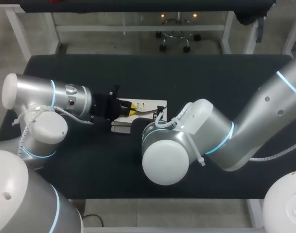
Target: Pick up the bag, open it, inspect its contents, close it, and place it on the opposite side
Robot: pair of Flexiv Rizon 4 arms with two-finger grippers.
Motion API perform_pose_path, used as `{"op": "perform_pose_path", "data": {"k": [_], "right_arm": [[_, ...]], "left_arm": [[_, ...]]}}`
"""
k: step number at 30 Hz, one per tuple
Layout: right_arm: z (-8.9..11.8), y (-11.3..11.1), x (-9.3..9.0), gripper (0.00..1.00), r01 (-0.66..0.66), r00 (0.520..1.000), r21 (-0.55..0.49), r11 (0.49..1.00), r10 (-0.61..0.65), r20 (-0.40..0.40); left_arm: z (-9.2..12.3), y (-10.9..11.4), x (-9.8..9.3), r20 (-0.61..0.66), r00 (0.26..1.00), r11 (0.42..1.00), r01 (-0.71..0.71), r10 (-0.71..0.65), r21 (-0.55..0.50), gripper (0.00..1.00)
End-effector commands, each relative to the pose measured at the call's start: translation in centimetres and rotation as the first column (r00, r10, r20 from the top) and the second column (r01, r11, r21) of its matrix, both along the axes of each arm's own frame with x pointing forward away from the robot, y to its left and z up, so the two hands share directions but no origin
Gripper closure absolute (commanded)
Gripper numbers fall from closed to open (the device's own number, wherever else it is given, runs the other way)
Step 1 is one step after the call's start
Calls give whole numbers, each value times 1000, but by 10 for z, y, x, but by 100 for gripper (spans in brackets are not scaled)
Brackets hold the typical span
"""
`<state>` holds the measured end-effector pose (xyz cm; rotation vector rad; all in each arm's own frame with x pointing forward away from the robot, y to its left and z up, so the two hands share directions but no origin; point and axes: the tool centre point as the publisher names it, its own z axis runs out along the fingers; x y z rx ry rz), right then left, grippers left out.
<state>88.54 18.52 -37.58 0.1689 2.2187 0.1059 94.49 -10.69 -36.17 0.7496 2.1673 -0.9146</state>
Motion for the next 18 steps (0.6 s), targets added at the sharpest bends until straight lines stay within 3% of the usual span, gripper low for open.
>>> {"op": "perform_pose_path", "data": {"k": [1,5,12,18], "right_arm": [[-3,-2,-1,100,-12,1000,10,1000,12,12],[-3,-2,-1,100,-12,1000,10,1000,12,12],[-3,-2,-1,100,-12,1000,10,1000,12,12],[-3,-2,-1,100,-12,1000,10,1000,12,12]], "left_arm": [[-5,10,4,-10,1000,1000,-7,7,6,100],[-4,10,4,-31,1000,1000,5,-6,-17,100],[-7,-12,8,18,998,998,-66,66,2,100],[-8,-17,11,12,997,997,-77,77,-2,100]]}}
